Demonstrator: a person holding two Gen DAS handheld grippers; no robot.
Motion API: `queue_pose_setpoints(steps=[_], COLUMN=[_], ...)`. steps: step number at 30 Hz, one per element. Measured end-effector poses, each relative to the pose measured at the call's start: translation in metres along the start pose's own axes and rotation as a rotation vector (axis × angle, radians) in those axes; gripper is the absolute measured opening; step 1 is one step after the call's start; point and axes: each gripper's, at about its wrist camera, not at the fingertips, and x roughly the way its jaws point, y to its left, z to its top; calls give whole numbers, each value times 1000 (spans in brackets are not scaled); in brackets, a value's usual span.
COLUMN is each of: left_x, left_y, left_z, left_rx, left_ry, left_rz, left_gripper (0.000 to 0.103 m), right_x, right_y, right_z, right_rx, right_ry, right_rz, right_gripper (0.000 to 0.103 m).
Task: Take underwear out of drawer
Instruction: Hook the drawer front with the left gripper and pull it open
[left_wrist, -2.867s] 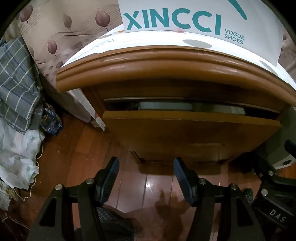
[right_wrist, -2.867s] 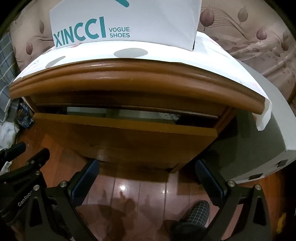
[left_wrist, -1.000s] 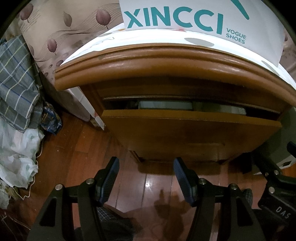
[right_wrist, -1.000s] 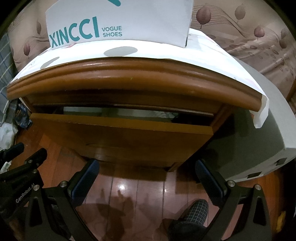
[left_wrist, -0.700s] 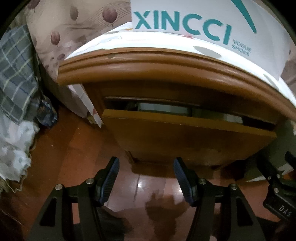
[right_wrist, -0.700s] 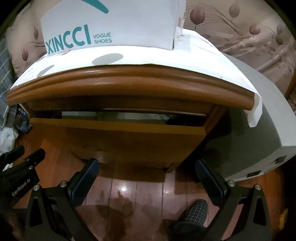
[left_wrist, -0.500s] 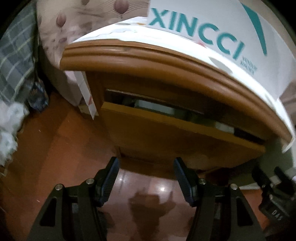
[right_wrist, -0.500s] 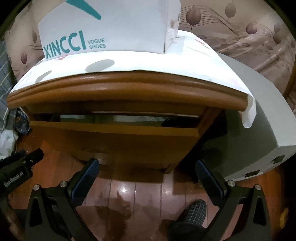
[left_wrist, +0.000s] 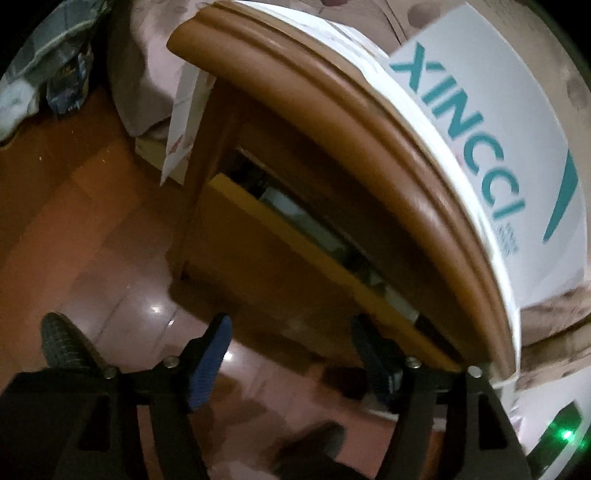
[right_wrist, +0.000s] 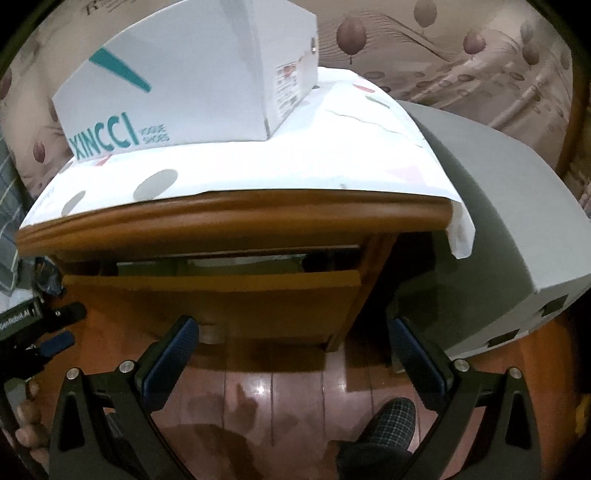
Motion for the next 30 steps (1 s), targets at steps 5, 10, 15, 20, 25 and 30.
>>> queue_pose_setpoints(steps=[5,10,15,20,25,30], left_x=[7,18,29,33,37,49], left_y=[15,29,37,45,51,63], left_z=[11,20,23,25,19,11], left_rx=[-84,-187,-250,-325,-356,-438], left_ry=[-13,-17,-10,0,-18,-11], left_rz=[-62,-117,-143,-177,-202,-243], left_gripper=[77,79,80,83,87,103], right_x=[0,-1,0,0,1,0], right_y=[-5,-14,-17,-16,-14,-11], right_z=[4,7,8,7,7,6], right_rx=[10,41,53,49,43,39], right_ry=[-5,-7,-6,0,1,2], right_rz=[1,7,19,31,37,37], right_gripper=[103,103,103,103,103,103])
